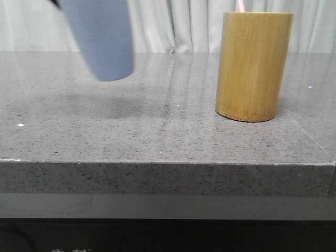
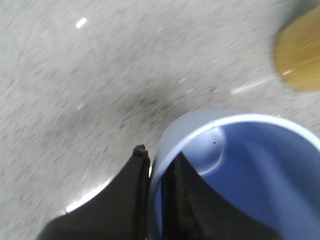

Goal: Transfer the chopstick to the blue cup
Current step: 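Carry the blue cup with the left gripper beside the bamboo holder, then release the blue cup and lift the left gripper away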

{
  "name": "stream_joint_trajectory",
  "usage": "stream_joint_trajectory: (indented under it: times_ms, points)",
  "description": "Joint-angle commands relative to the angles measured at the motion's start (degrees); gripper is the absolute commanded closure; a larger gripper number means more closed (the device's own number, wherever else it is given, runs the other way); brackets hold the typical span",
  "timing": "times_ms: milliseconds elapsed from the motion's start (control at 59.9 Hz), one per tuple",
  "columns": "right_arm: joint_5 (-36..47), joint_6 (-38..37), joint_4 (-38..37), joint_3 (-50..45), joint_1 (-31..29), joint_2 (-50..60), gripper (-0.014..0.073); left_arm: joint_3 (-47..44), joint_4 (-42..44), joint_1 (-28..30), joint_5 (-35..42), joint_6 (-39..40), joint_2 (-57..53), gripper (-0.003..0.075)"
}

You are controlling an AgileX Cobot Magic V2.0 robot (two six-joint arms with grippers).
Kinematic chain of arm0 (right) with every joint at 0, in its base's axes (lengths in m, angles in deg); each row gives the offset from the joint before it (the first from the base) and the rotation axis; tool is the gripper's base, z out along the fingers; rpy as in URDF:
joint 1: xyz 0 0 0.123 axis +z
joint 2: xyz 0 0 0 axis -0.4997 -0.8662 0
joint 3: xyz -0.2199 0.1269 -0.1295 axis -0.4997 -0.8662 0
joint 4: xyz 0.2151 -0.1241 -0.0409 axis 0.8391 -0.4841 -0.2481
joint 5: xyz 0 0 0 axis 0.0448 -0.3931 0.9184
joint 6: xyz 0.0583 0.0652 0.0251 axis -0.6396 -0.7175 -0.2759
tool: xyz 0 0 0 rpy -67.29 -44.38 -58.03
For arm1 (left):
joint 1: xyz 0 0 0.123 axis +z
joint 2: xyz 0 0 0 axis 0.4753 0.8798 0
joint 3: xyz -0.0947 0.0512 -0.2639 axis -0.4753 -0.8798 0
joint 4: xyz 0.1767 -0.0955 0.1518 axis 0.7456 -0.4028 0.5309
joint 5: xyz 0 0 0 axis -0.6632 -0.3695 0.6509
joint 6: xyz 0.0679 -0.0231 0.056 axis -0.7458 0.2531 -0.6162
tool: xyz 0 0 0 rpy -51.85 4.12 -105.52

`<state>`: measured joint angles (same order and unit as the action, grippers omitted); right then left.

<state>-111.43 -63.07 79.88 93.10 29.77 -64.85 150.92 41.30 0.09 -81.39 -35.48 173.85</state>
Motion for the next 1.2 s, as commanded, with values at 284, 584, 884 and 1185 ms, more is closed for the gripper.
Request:
stream_joint_trajectory:
  times_ms: [284,584,884,1185]
  points:
    - [4.6,0.4,0.3,2.0,0.0,-0.4,-0.0050,9.6,-0.3,-8.2,-1.2,-0.1,6.8,0.0738]
    - [4.6,0.4,0.3,2.0,0.0,-0.4,-0.0050,9.6,0.1,-8.6,-1.2,-0.1,8.3,0.0486]
    - [4.6,0.4,0.3,2.0,0.0,-0.4,-0.0050,9.7,0.1,-8.6,-1.2,0.1,4.9,0.0318]
    - [4.6,0.4,0.3,2.0,0.0,-0.4,-0.0050,5.1,8.9,-8.0,-1.2,0.8,-8.3,0.0356]
